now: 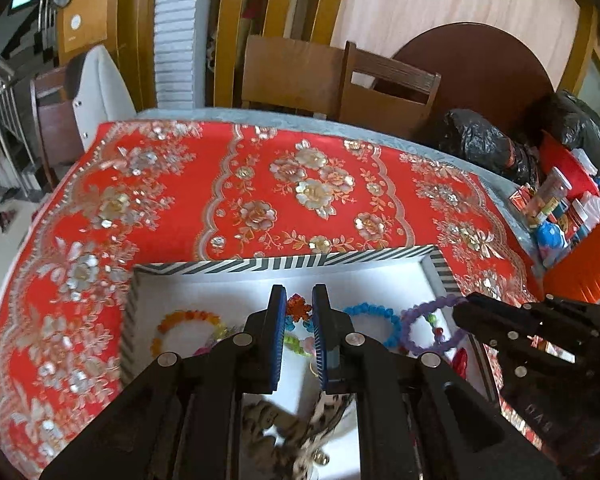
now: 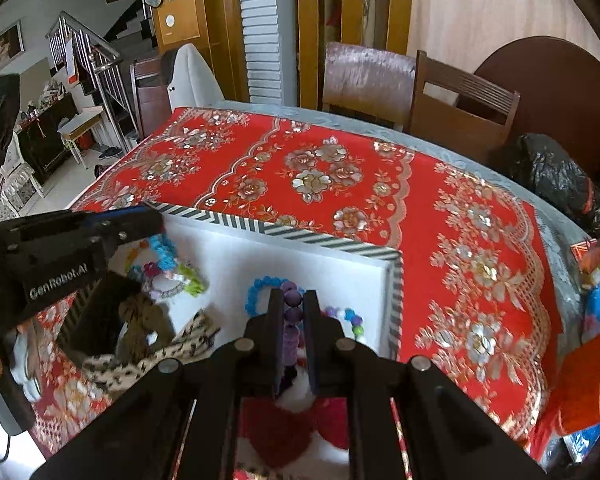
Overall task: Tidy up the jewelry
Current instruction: 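Carry both bracelets into the striped tray and open both tools, then withdraw both open tools from the tray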
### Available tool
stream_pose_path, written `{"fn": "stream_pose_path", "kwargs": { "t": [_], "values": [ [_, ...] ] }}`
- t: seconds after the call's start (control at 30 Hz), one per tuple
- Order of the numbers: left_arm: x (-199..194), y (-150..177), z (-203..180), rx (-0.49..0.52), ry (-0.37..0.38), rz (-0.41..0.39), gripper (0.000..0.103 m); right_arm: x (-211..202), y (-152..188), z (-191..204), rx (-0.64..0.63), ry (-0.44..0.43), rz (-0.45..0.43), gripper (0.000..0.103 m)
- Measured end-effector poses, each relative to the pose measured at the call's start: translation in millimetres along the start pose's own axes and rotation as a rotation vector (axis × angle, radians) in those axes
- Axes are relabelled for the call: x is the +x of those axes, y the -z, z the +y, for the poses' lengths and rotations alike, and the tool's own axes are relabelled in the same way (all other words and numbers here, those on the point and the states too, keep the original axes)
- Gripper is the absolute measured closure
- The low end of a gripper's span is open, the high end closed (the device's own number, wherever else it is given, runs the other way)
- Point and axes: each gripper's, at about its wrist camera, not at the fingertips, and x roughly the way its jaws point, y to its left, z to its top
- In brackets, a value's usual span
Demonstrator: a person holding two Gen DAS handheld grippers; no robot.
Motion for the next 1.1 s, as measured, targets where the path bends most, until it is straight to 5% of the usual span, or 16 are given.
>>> {"fn": "stream_pose_path", "kwargs": {
  "t": [0.23,0.43,0.6,0.73,1.1],
  "values": [
    [41.8,3.9,16.0,-0.044,-0.079,0.064,0.089,40.5,-12.8,-18.4,0.051,-0.014,0.010,0.094],
    [41.1,14.3,30.5,-0.048,-0.123,0.079,0.089,76.9,-2.4,-51.4,0.097,0.120,0.058,0.094],
    [40.4,19.7,32.5,-0.059,-0.129,0.089,0.088,87.1,8.3,-64.8,0.125,0.146,0.075,0.093],
    [37.7,23.7,30.6,-0.058,-0.114,0.089,0.072,80.6,14.2,-61.2,0.127,0.119,0.071,0.075],
    [9.4,37.0,20.7,-0.044,-0.123,0.031,0.072,45.5,32.7,-36.9,0.118,0.077,0.023,0.060]
  ]
}}
